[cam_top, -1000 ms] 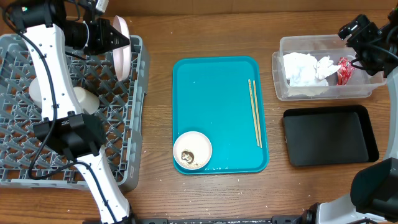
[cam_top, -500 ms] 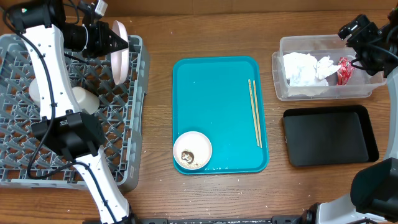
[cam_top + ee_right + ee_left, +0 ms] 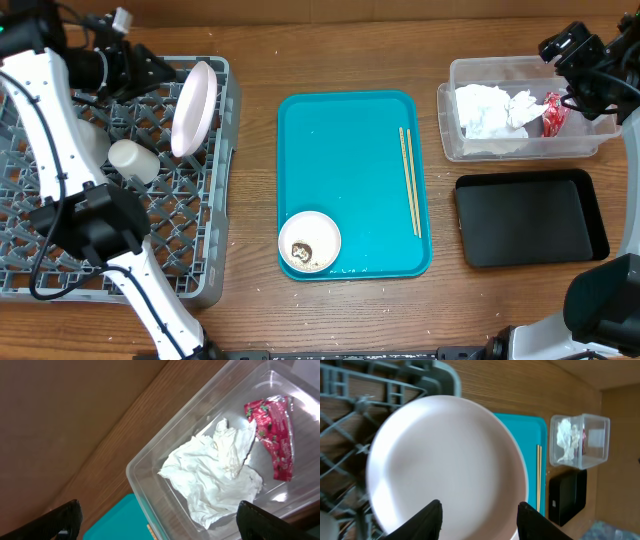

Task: Sort waste into correct bins and load items into the dishwasher
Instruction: 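Release the plate and raise the left gripper from the rack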

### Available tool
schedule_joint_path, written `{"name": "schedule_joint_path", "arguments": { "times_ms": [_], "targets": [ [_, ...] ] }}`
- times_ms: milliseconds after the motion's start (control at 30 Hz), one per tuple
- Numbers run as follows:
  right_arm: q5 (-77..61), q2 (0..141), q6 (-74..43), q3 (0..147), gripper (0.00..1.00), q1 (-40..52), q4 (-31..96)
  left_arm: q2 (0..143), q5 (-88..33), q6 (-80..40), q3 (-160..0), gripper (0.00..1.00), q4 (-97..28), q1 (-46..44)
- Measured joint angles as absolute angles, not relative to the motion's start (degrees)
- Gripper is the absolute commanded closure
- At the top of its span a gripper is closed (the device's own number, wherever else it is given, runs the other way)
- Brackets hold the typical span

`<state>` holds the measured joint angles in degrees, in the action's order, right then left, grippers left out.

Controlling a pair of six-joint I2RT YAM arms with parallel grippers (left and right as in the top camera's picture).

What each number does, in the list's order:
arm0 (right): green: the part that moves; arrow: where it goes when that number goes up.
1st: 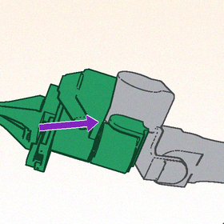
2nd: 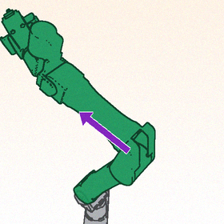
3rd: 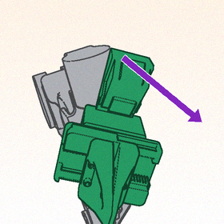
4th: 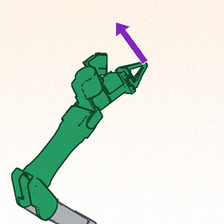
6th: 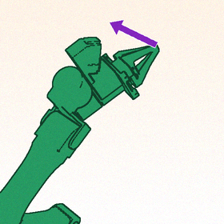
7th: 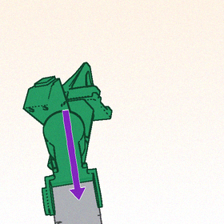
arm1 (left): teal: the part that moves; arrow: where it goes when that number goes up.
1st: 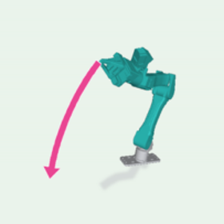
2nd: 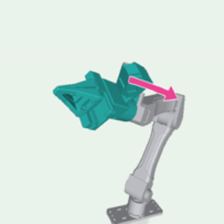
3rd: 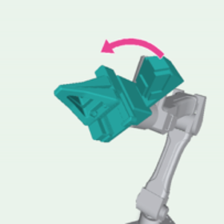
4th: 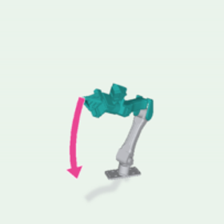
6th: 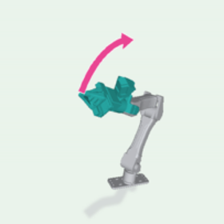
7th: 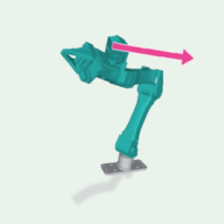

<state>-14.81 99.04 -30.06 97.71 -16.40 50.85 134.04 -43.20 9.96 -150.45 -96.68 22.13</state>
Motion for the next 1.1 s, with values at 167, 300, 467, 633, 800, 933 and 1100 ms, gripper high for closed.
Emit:
{"name": "schedule_joint_path", "arguments": {
  "times_ms": [167, 300, 467, 633, 800, 933, 1100],
  "targets": [
    [-15.75, 99.04, -30.06, 97.71, 0.00, -15.97, 50.81, 132.73, -42.78, 8.93, -150.21, 0.92, -96.66, 23.27],
    [-16.16, 99.04, -30.11, 97.71, 0.00, -14.70, 50.30, 128.77, -42.65, 8.69, -150.08, 0.96, -96.66, 20.64],
    [-16.34, 99.04, -30.09, 97.71, 0.00, -12.91, 48.95, 123.11, -39.77, 8.47, -150.08, 0.96, -96.64, 8.05],
    [-16.32, 99.04, -30.17, 97.71, 0.00, -11.77, 48.71, 123.74, -27.79, 4.12, -150.12, 0.96, -96.44, -9.58],
    [-16.34, 99.04, -30.22, 97.71, 0.00, -11.64, 48.69, 127.42, -3.16, -7.66, -150.12, 0.96, -96.53, -22.09],
    [-16.34, 99.04, -30.22, 97.71, 0.00, -11.62, 48.82, 131.85, 12.23, -13.65, -150.12, 0.96, -96.66, -25.89],
    [-16.23, 99.04, -30.17, 97.71, 0.00, -11.64, 49.52, 137.34, 24.16, -17.23, -150.10, 0.96, -96.66, -26.00]
  ]
}}
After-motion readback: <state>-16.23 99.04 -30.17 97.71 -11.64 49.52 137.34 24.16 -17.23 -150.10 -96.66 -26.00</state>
